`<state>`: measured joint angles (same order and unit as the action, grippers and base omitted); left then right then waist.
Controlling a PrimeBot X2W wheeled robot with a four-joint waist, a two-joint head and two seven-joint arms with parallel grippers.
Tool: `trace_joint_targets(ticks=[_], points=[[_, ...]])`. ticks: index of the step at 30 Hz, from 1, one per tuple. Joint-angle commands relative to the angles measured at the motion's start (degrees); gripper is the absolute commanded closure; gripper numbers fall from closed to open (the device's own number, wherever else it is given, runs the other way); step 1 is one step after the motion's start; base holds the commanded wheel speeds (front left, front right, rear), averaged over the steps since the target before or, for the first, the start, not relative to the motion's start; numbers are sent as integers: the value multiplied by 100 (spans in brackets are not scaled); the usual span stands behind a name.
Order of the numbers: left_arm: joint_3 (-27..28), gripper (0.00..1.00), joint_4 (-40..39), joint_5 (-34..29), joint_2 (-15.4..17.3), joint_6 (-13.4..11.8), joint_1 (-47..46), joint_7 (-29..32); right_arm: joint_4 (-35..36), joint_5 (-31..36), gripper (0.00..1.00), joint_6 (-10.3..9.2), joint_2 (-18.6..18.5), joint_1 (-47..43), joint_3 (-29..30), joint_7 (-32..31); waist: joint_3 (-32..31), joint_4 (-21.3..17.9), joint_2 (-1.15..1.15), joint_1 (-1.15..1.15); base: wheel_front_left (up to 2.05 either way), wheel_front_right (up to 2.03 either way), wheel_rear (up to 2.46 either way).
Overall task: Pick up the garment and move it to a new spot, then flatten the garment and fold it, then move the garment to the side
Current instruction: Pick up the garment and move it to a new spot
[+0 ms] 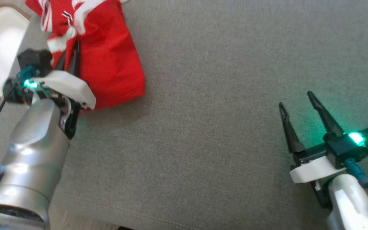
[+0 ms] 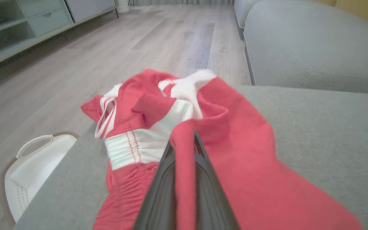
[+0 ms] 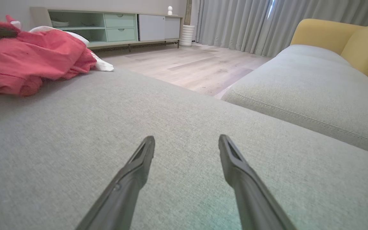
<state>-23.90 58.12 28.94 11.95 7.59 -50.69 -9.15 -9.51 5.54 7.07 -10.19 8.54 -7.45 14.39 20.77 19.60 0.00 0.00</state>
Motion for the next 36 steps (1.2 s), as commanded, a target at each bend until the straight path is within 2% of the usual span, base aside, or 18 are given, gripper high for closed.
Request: trace_joint_targets(ticks=[1, 5, 9, 13, 18, 23, 27, 32, 36], points=[[-56, 100, -335, 48, 419, -10, -406, -144, 121, -44, 0, 42, 114, -66, -169, 61, -283, -37, 0, 0, 0, 0, 0], [-466, 100, -781, 94, 576, -10, -580, -234, 50, -86, 0, 42, 272, -122, -213, 61, -612, -148, 0, 0, 0, 0, 0], [-981, 100, -1429, 217, 815, -10, -796, -99, -13, -174, 0, 42, 495, -217, -287, 61, -1054, -440, 0, 0, 0, 0, 0], [-1332, 100, -2055, 436, 1046, -10, -967, 257, -19, -264, 0, 42, 646, -339, -327, 61, -1404, -878, 0, 0, 0, 0, 0], [-1507, 100, -2719, 749, 1210, -10, -1075, 572, -17, -340, 0, 42, 719, -525, -314, 61, -1688, -1578, 0, 0, 0, 0, 0], [-1708, 100, -3251, 1110, 1213, -10, -1060, 815, 17, -599, 0, 42, 729, -643, -402, 61, -1827, -2307, 0, 0, 0, 0, 0], [-1818, 100, -3367, 1170, 1176, -11, -1045, 920, 41, -706, 0, 42, 730, -648, -490, 61, -1822, -2856, 0, 0, 0, 0, 0], [-2133, 100, -3143, 1054, 999, -33, -781, 946, 59, -781, 0, 42, 730, -591, -549, 61, -1710, -3366, 0, 0, 0, 0, 0], [-2664, 100, -2589, 613, 695, -224, -175, 529, 96, -861, 0, 42, 730, -524, -590, 61, -1484, -3631, 0, 0, 0, 0, 0]])
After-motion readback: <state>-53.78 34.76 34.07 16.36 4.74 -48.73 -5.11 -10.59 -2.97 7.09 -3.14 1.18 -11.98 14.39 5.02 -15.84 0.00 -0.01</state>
